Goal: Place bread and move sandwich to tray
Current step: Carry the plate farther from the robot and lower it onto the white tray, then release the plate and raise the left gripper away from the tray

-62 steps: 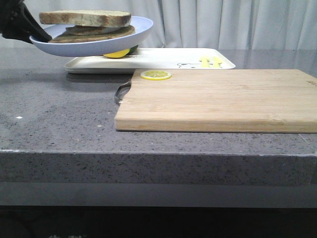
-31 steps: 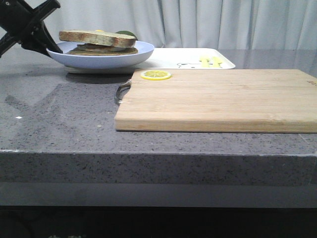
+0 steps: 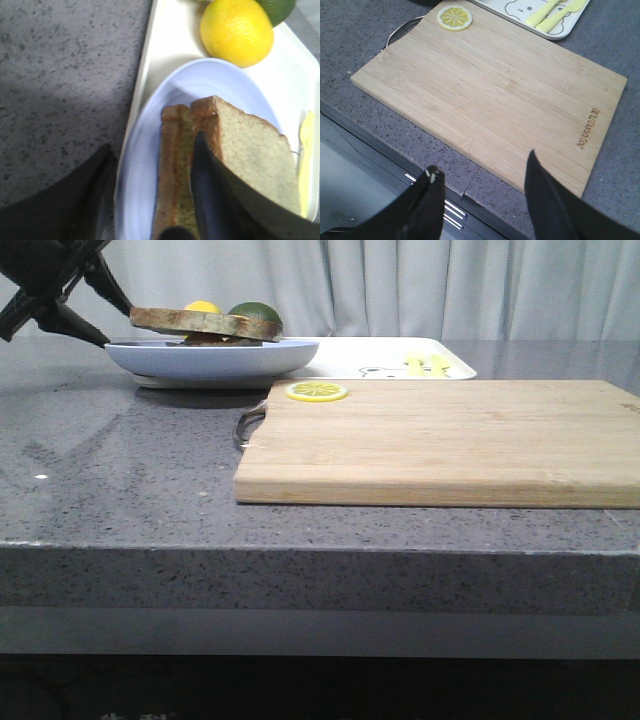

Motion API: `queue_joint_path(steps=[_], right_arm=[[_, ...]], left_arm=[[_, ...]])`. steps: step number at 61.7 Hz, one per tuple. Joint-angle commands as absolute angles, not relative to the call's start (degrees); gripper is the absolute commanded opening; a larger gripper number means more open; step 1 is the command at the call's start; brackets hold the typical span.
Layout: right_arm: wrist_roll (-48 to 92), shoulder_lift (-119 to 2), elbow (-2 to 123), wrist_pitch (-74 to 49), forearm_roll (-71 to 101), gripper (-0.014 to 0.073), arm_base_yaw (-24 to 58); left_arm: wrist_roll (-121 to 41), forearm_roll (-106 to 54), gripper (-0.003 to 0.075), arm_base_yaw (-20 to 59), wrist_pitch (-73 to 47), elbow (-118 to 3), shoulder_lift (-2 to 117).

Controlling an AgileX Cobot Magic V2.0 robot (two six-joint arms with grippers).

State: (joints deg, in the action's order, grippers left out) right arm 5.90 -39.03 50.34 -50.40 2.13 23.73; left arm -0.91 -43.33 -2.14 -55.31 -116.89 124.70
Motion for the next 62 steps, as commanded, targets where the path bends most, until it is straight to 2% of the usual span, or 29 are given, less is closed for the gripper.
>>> queue_joint_path(steps=[1,20,29,46,62], right_arm=[[6.0,-38.9,51.6,-46.9,1.6,0.0393,23.5],[6.0,-38.9,51.6,-46.9,1.6,0.0393,23.5],[6.0,-38.9,51.6,-46.9,1.6,0.0393,23.5],[6.0,-38.9,51.6,-46.9,1.6,0.0393,23.5],[6.0,-38.9,51.6,-46.9,1.6,0.0393,23.5]], left_arm=[[-2.8,-46.1,0.036,-2.3,-55.0,-119.9,120.1],[-8.0,-41.4,0.036,-2.3,-54.4,-119.4,109.2],[-11.6,-41.0,0.036,-0.9,-52.8,-115.3,102.0],[-21.3,-40.1,0.036,6.4,-42.7,-94.4,85.4],[-28.6,-39.5,0.036,17.7,-35.2,-77.0,73.2]])
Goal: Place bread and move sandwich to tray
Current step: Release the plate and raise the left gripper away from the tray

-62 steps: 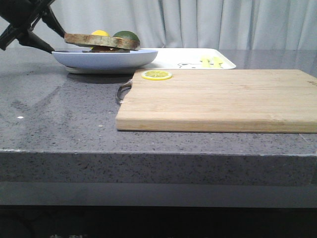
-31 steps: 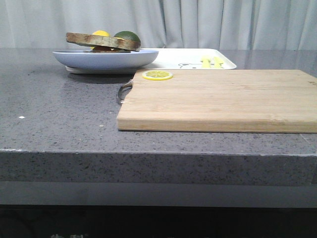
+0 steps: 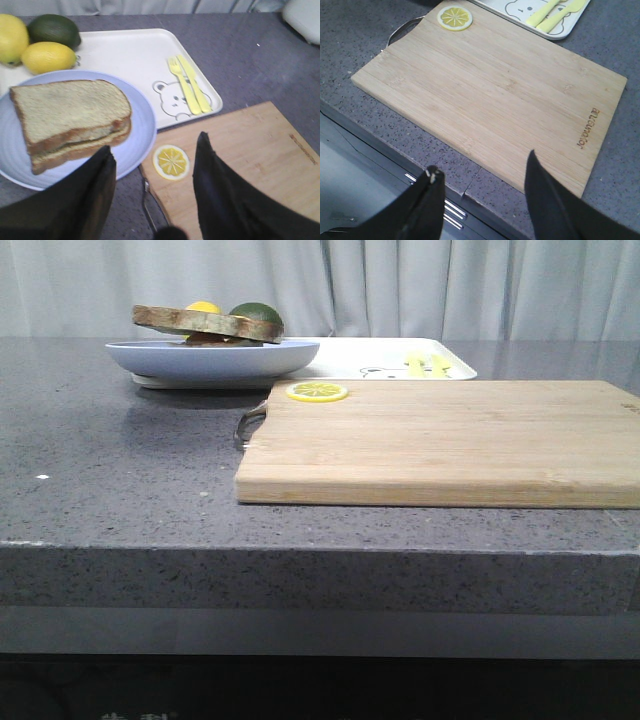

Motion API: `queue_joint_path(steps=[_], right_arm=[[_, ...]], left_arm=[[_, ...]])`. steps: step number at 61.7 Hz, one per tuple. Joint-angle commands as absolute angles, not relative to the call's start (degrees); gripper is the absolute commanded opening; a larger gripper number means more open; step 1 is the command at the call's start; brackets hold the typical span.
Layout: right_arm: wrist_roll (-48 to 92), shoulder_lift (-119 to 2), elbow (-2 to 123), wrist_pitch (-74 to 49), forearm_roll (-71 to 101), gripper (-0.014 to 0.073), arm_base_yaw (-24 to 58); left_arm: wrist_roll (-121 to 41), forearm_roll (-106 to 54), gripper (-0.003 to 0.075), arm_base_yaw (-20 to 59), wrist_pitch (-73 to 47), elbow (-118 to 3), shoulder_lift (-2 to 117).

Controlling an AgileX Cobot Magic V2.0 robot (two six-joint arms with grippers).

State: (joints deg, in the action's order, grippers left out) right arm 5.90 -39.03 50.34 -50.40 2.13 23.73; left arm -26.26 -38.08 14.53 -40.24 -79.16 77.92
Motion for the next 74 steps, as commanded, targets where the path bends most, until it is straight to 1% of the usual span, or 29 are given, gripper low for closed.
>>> queue_joint_path(steps=[1,11,20,26,34,41,63,74], right_arm=[[6.0,-38.9,51.6,-46.9,1.6,0.0393,23.5],[6.0,-38.9,51.6,-46.9,1.6,0.0393,23.5],[6.0,-38.9,51.6,-46.9,1.6,0.0393,23.5],[6.0,-38.9,51.6,-46.9,1.6,0.0393,23.5],[6.0,-38.9,51.6,-46.9,1.6,0.0393,23.5],[6.0,-38.9,51.6,-46.9,1.6,0.0393,23.5],[6.0,-38.9,51.6,-47.0,1.6,0.0393,23.5],[6.0,-38.9,51.6,-47.0,1.6,0.0393,23.5]], left_arm=[[-28.8,-39.0,0.036,18.3,-35.2,-76.0,72.6],[-28.8,-32.3,0.036,25.4,-35.2,-69.0,66.9],[-27.9,-29.0,0.036,29.3,-35.2,-62.9,61.8],[-23.6,-24.2,0.036,29.7,-35.6,-59.2,58.8],[-12.7,-10.2,0.036,29.7,-37.0,-55.2,54.2],[-5.5,-1.7,0.036,29.7,-38.2,-52.2,50.3],[-4.6,-2.0,0.036,29.7,-38.0,-45.4,36.4],[-4.6,-2.1,0.036,29.7,-38.1,-45.2,34.8]])
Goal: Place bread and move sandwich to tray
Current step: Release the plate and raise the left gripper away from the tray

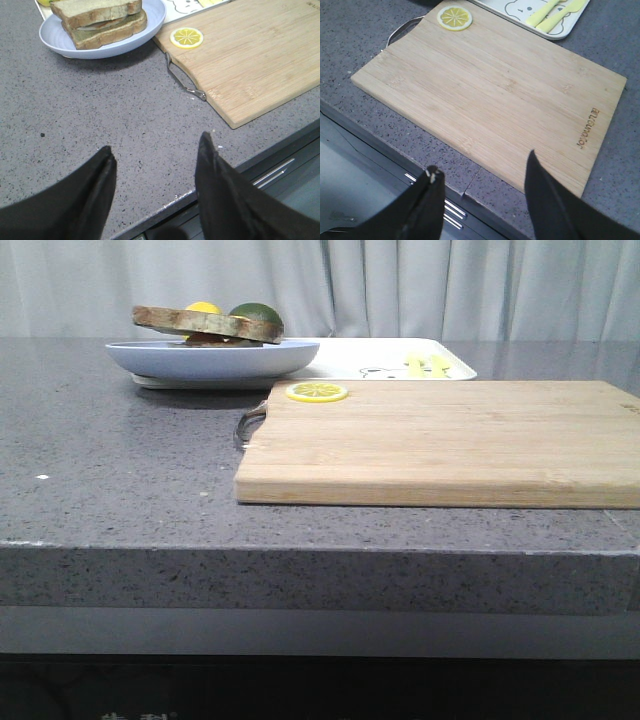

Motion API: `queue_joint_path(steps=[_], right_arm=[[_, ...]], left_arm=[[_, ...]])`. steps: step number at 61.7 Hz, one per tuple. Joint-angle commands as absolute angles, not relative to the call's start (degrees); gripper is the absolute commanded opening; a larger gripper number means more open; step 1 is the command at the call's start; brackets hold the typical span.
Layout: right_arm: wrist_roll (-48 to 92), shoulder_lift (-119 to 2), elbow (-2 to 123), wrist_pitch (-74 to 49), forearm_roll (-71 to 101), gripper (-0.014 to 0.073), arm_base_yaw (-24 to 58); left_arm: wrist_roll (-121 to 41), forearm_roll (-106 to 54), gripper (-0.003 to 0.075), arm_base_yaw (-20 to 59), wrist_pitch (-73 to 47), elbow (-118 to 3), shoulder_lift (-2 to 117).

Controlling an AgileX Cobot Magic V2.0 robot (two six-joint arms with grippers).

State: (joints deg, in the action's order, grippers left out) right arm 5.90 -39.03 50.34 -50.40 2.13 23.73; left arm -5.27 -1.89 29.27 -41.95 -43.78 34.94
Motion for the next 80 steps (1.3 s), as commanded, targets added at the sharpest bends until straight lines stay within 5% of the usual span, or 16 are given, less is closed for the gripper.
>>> queue_joint_path(steps=[1,9,15,34,80], right_arm=[[6.0,-38.9,51.6,-47.0,1.6,0.0393,23.5],[6.0,-38.9,51.6,-46.9,1.6,0.0372,23.5],[6.0,-38.9,51.6,-46.9,1.6,0.0266,23.5],[6.0,-38.9,51.6,-47.0,1.6,-0.012,23.5],[6.0,-38.9,51.6,-47.0,1.6,-0.0118,23.5]], left_arm=[[-4.6,-2.1,0.036,29.7,-38.1,-45.2,34.8],[-4.6,-2.1,0.0353,29.7,-37.4,-45.2,34.8],[-4.6,-2.1,0.0309,29.7,-36.8,-45.2,34.8],[-4.6,-2.1,0.0007,29.7,-36.6,-45.2,34.8],[-4.6,-3.5,-0.0017,25.2,-28.9,-37.8,28.5]])
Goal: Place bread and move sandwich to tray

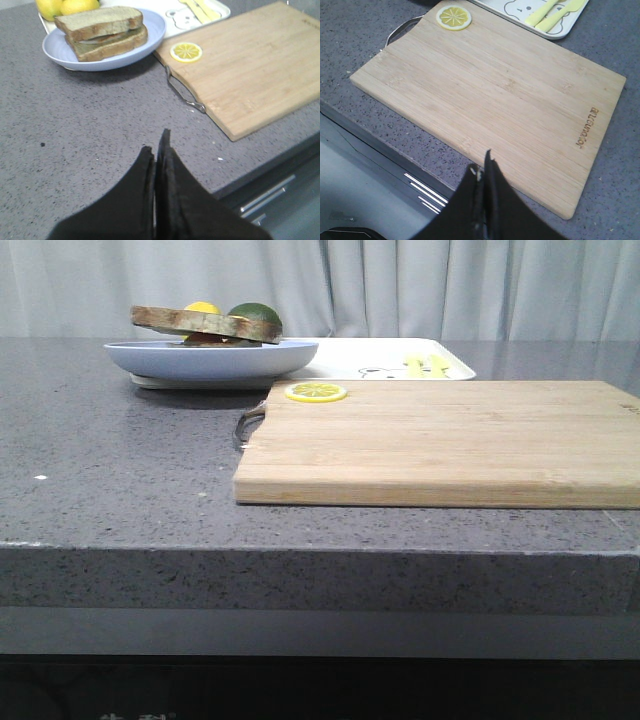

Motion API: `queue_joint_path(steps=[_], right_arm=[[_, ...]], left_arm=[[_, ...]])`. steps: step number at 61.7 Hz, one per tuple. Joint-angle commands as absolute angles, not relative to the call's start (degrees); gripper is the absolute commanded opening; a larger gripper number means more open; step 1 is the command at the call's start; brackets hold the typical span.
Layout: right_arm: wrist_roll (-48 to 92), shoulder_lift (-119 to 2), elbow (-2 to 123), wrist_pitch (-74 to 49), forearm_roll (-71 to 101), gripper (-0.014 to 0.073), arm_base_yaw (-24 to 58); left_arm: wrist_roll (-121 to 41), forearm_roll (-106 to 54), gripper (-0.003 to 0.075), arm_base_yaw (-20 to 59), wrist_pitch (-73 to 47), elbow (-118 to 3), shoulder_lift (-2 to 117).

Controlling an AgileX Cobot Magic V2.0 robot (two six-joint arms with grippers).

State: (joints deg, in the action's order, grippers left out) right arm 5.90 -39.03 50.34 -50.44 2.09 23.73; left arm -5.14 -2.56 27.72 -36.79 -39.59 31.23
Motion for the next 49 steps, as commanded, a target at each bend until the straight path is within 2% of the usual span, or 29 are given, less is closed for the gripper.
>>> queue_joint_path(steps=[1,16,23,34,49], right_arm=[[6.0,-38.9,51.6,-47.0,1.6,-0.0118,23.5],[6.0,-38.9,51.6,-47.0,1.6,-0.0118,23.5],[6.0,-38.9,51.6,-47.0,1.6,-0.0118,23.5],[6.0,-38.9,51.6,-47.0,1.6,-0.0118,23.5],[6.0,-38.9,51.6,-47.0,1.6,-0.0118,23.5]], left_arm=[[-4.6,-3.5,-0.0017,24.5,-28.1,-36.9,27.7],[-4.6,-4.6,-0.0017,9.1,-15.6,-19.3,13.1],[-4.6,-6.4,-0.0017,4.3,-11.5,-11.6,6.9],[-4.5,-7.0,-0.0017,4.0,-6.2,-3.6,-0.5],[10.5,3.3,-0.0017,4.0,-2.5,0.3,-1.5]])
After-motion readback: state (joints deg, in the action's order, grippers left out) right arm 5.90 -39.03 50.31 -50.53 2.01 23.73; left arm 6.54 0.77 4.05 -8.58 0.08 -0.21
